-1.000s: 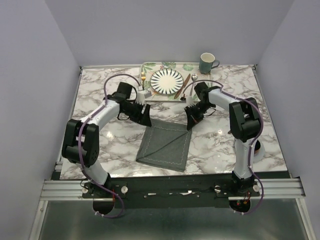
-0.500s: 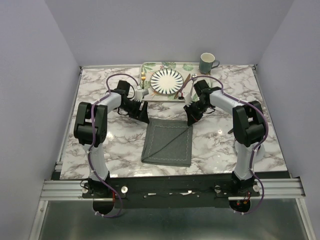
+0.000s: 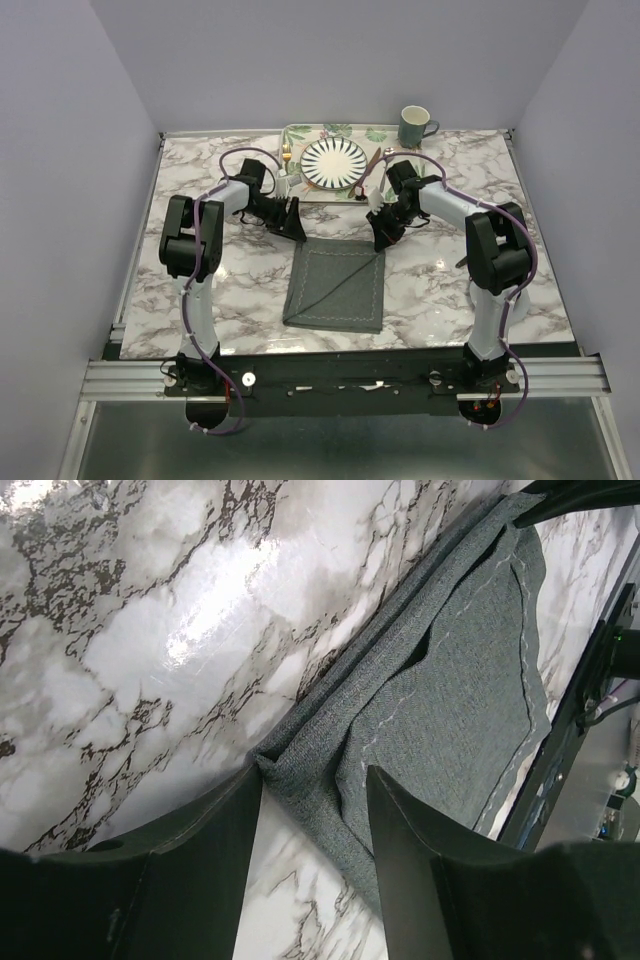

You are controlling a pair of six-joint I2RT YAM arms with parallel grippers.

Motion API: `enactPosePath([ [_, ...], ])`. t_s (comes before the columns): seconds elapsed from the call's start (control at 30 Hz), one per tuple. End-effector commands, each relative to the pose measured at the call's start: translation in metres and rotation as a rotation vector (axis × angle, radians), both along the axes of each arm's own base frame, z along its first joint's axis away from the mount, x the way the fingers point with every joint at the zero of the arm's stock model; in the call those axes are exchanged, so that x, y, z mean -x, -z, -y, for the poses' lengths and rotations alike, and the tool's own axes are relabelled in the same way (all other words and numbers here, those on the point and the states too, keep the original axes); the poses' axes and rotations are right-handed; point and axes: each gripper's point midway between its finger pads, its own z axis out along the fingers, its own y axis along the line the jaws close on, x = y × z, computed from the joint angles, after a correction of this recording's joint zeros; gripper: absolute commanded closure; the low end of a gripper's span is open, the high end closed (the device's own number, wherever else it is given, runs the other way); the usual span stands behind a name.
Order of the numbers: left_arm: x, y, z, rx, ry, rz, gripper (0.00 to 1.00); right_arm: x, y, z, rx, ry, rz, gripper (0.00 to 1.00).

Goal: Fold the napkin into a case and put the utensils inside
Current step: Pick up the upper triangle-folded napkin from the center of the board.

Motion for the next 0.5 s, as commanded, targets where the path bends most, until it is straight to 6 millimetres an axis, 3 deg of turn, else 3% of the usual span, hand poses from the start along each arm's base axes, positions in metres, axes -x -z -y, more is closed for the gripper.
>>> enactPosePath([
  [0.0, 0.014, 0.016, 0.005, -0.002, 0.03, -0.073, 0.42, -0.006, -0.007, 0.0, 0.009, -0.023, 0.065, 0.99],
  [0.23, 0.026, 0.015, 0.007, 0.027, 0.065, -0.09, 0.45, -0.008, -0.002, 0.001, 0.021, -0.027, 0.065, 0.99],
  [0.47, 0.025, 0.014, 0.007, 0.024, 0.087, -0.059, 0.45, -0.009, 0.0, 0.001, 0.025, -0.029, 0.063, 0.99],
])
